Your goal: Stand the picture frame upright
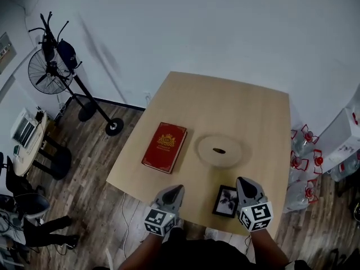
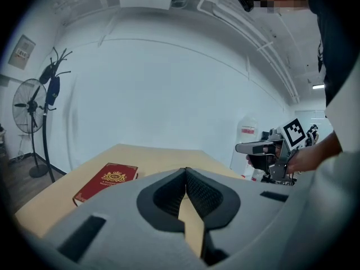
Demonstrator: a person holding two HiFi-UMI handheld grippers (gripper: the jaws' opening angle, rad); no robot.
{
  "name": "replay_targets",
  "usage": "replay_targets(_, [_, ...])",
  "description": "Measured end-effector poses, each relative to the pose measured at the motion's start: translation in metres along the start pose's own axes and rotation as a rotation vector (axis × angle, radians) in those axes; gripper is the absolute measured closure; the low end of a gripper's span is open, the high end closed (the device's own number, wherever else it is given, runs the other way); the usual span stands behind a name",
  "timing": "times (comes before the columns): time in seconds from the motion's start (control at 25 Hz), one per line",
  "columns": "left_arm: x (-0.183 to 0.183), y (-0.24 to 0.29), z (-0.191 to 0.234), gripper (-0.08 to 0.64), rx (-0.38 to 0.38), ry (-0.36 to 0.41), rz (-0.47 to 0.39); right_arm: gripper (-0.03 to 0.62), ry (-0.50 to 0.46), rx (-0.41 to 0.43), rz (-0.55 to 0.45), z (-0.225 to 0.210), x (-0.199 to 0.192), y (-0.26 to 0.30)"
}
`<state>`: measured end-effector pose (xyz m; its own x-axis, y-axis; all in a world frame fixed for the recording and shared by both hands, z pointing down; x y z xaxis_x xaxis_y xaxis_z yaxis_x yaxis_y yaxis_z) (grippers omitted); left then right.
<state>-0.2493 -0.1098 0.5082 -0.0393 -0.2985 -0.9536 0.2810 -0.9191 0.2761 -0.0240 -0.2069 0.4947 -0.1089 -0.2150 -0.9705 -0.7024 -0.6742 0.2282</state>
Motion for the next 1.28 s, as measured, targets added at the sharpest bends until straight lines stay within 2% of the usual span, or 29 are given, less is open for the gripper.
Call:
replay_targets(0.32, [-0.003, 0.028, 0.018, 0.557, -0.129, 0.025, 0.041, 0.583, 0.059, -0.122, 0.058, -0.005, -0.023, 0.004])
replay_targets(0.56, [-0.007, 0.047, 0.018, 0.557, -0.221, 0.041, 0.073, 0.583, 0.066, -0.211, 0.126, -0.009, -0.047, -0.006])
replay_targets(0.88, [-0.021, 0.061, 0.015, 0.557, -0.297, 0.045, 0.121, 0.583, 0.106, -0.248, 0.250, -0.005, -0.097, -0.011])
replay_targets(1.16, [-0.030, 0.061, 0.021, 0.557, -0.309, 0.054, 0.148, 0.581, 0.173, -0.270, 0.399, 0.001, -0.148, -0.016])
replay_targets(1.2, [-0.031, 0.061, 0.022, 0.557, -0.308, 0.053, 0.150, 0.575, 0.189, -0.272, 0.419, 0.001, -0.155, -0.017])
replay_targets(1.28, [-0.032, 0.062, 0.023, 0.557, -0.308, 0.052, 0.154, 0.487, 0.225, -0.282, 0.451, -0.001, -0.168, -0.017])
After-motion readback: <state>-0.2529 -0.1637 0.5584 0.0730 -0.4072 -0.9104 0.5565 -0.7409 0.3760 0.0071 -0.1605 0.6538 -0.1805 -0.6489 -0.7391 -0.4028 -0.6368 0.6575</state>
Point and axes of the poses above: the fingertips, and each gripper's own axes: y forward along the fingers, z to its left, x out of its top, the point moved 4 cm from there along -y, backward along the fingers, and after that the axes turned 1 degree about -x, right-handed, at the moved point
